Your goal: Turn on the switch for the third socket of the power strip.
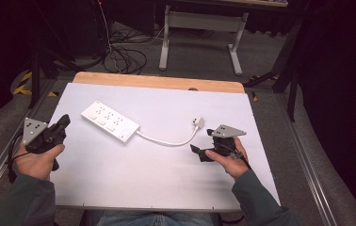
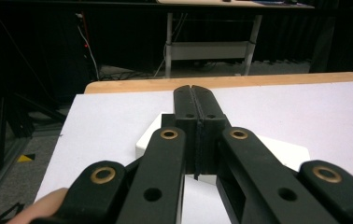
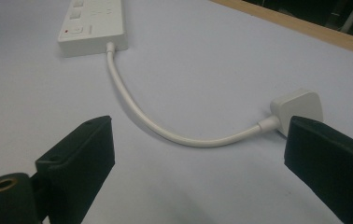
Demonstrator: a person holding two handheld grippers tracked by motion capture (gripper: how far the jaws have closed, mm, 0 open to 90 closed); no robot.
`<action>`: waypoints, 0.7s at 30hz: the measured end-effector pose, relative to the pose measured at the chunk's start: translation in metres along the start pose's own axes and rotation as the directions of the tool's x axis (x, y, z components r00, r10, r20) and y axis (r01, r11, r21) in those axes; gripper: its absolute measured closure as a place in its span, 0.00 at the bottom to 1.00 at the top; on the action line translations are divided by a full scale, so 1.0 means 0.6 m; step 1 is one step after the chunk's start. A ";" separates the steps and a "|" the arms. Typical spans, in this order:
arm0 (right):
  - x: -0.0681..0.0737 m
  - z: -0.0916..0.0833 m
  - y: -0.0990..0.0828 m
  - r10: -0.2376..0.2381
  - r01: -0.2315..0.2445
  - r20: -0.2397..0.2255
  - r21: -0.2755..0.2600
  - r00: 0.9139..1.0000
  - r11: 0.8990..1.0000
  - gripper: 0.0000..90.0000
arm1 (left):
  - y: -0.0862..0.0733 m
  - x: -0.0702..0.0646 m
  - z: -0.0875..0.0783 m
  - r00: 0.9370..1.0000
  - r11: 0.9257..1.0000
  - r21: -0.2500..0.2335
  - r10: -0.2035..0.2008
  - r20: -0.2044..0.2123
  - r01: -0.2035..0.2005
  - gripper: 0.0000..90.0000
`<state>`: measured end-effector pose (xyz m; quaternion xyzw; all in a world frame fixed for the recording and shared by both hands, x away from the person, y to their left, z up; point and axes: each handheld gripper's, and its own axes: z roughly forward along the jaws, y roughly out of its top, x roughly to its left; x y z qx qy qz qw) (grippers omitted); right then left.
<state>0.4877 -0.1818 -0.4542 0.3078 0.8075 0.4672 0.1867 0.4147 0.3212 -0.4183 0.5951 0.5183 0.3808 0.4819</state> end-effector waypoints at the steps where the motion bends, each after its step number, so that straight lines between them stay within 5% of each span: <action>1: 0.000 0.000 0.000 0.000 0.000 0.000 0.000 1.000 1.000 0.10 | 0.000 0.000 0.001 1.000 1.000 0.002 -0.001 -0.003 0.001 1.00; 21: 0.000 0.001 0.000 -0.003 0.003 0.000 0.004 1.000 1.000 0.10 | 0.008 0.000 0.038 0.999 0.998 0.047 0.039 -0.003 -0.039 1.00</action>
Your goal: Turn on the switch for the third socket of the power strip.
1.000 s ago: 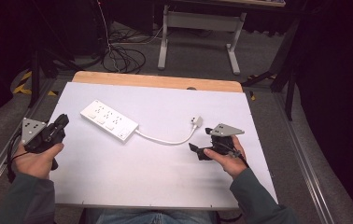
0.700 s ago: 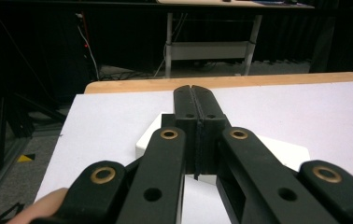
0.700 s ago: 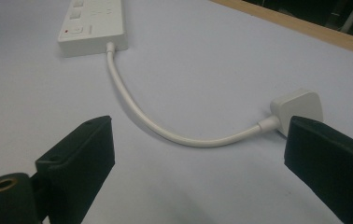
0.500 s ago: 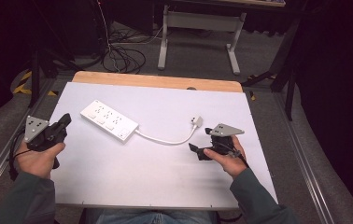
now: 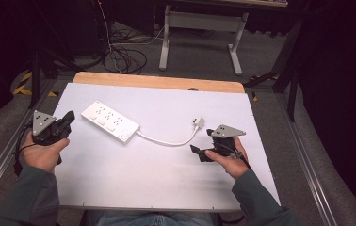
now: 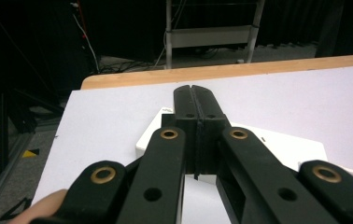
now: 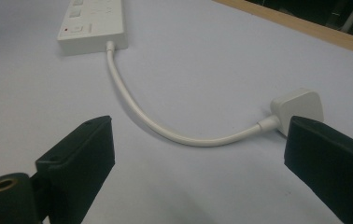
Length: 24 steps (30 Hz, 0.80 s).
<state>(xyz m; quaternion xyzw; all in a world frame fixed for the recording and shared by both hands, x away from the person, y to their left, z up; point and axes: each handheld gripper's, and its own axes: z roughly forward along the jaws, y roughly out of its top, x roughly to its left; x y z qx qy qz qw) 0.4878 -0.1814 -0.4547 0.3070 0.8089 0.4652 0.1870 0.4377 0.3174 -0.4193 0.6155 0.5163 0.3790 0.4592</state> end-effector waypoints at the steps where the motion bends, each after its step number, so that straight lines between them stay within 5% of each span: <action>1: 0.000 0.000 0.000 0.000 0.000 0.000 0.000 1.000 1.000 0.10 | 0.001 0.000 0.002 1.000 1.000 0.004 0.003 0.002 -0.003 1.00; 24: 0.000 0.001 0.001 0.001 -0.001 -0.002 -0.004 1.000 1.000 0.10 | 0.006 -0.001 0.046 0.999 0.996 0.077 0.048 0.023 -0.049 1.00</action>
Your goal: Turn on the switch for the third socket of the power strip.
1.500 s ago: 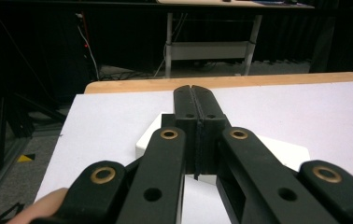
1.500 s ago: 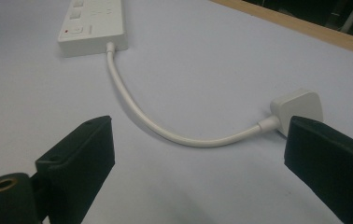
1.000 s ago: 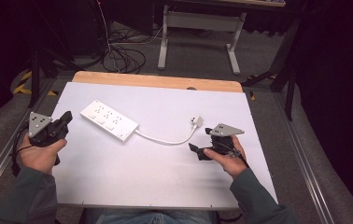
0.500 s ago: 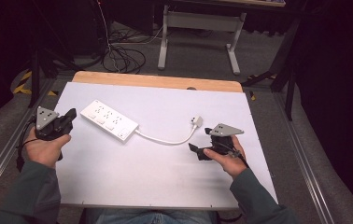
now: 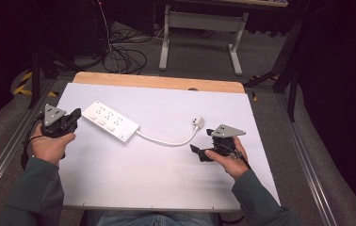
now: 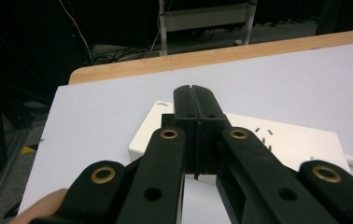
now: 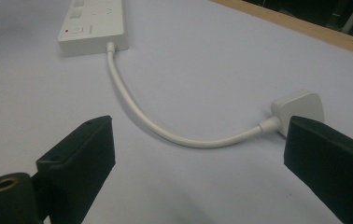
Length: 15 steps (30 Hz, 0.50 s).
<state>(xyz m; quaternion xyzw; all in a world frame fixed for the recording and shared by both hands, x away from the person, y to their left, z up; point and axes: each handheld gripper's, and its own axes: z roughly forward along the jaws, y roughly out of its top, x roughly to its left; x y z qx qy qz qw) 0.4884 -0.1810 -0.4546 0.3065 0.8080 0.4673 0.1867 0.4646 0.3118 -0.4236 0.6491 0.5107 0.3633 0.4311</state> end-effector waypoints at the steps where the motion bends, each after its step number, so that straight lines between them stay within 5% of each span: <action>1: 0.000 0.000 0.000 0.001 -0.001 -0.002 -0.002 1.000 1.000 0.10 | 0.002 0.000 0.006 1.000 1.000 0.004 0.008 0.002 -0.008 1.00; 15: 0.000 0.000 0.001 -0.001 0.001 -0.005 -0.004 1.000 1.000 0.11 | 0.004 0.003 0.035 0.999 0.998 0.053 0.044 0.003 -0.044 1.00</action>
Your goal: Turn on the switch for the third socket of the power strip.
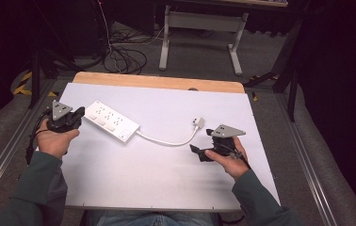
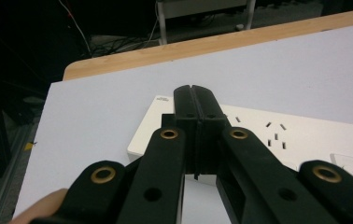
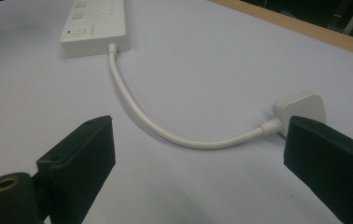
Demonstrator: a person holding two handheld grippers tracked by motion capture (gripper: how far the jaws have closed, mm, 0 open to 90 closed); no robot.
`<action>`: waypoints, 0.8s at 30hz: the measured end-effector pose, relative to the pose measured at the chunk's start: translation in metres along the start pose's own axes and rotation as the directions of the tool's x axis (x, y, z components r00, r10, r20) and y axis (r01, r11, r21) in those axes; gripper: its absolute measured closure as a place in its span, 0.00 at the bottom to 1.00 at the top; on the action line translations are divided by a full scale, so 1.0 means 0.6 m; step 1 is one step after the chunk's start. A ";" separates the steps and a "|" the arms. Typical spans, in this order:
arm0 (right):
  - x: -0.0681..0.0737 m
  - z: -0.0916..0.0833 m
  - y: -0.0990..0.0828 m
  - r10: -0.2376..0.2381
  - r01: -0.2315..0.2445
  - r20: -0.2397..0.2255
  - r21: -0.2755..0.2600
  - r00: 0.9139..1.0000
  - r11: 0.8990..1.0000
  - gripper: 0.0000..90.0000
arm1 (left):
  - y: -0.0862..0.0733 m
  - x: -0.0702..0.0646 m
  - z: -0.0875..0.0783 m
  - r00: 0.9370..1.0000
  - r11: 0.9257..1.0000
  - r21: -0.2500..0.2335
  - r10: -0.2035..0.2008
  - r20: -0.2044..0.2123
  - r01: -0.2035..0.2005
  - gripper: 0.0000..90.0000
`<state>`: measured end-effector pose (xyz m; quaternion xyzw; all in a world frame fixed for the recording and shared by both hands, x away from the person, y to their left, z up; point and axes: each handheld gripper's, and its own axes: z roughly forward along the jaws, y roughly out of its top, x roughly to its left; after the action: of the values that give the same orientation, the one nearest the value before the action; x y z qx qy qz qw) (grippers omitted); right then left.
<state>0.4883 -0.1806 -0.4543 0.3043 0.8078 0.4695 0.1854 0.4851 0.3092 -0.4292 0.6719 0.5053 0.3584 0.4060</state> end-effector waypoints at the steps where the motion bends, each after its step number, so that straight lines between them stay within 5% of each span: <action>1: 0.000 0.000 0.000 0.001 -0.001 -0.001 -0.001 1.000 1.000 0.11 | 0.000 0.000 0.002 1.000 1.000 0.004 0.002 0.000 -0.002 1.00; 24: 0.000 -0.001 0.000 0.001 -0.001 -0.004 -0.001 1.000 1.000 0.11 | 0.004 -0.001 0.040 0.999 0.996 0.072 0.051 0.004 -0.052 1.00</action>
<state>0.4881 -0.1808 -0.4541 0.3036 0.8078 0.4707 0.1836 0.5075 0.3038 -0.4372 0.6992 0.4999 0.3496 0.3727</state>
